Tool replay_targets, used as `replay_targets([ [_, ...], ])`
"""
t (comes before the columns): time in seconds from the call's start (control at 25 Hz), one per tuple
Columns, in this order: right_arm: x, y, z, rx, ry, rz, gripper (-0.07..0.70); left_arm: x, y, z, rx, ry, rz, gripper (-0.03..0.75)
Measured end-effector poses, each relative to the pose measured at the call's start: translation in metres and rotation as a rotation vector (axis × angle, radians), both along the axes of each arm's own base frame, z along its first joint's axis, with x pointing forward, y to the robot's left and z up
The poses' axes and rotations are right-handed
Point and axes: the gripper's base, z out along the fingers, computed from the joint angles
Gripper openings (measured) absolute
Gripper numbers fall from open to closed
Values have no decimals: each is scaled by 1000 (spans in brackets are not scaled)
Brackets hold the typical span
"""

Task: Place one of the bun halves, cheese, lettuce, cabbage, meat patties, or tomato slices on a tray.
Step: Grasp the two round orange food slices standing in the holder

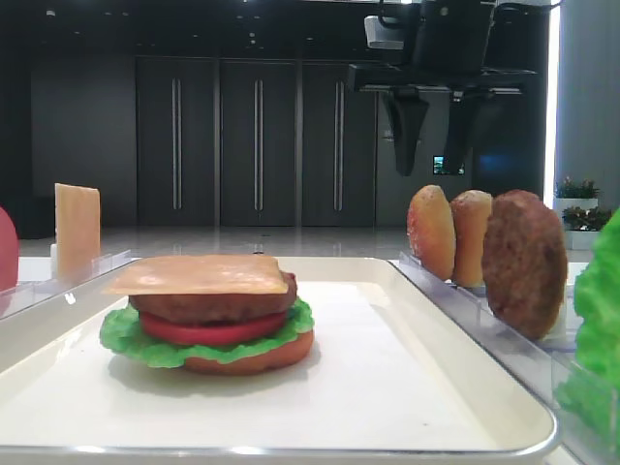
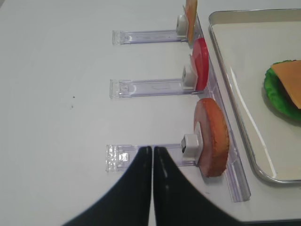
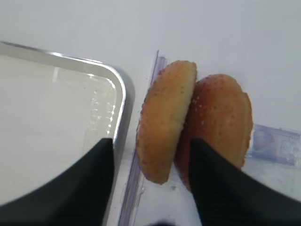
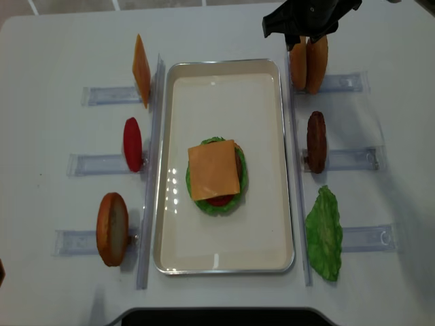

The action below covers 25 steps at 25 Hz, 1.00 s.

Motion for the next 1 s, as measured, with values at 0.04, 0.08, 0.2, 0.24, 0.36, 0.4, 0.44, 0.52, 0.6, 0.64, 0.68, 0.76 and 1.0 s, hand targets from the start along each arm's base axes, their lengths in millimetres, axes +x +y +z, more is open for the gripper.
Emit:
replay_targets([
  [0.04,1,0,-2,-4,-4,1,365,0,0,0,0,0,0,-7],
  [0.08,3,0,-4,-5,-6,3,374,0,0,0,0,0,0,-7],
  [0.2,6,2,-11,-10,-7,6,384,0,0,0,0,0,0,-7],
  [0.24,7,2,-14,-13,-6,7,385,0,0,0,0,0,0,-7],
  [0.36,10,3,-24,-20,4,9,385,0,0,0,0,0,0,-7],
  [0.4,11,4,-27,-22,7,9,385,0,0,0,0,0,0,-7],
  [0.44,12,4,-31,-24,11,10,385,0,0,0,0,0,0,-7],
  [0.52,13,4,-34,-32,11,12,357,0,0,0,0,0,0,-7],
  [0.6,14,4,-37,-39,17,11,238,0,0,0,0,0,0,-7],
  [0.64,14,4,-37,-37,20,7,226,0,0,0,0,0,0,-7],
  [0.68,13,4,-35,-39,21,8,225,0,0,0,0,0,0,-7],
  [0.76,10,3,-29,-40,28,5,225,0,0,0,0,0,0,-7],
  [1.0,-4,2,26,5,30,-10,225,0,0,0,0,0,0,-7],
])
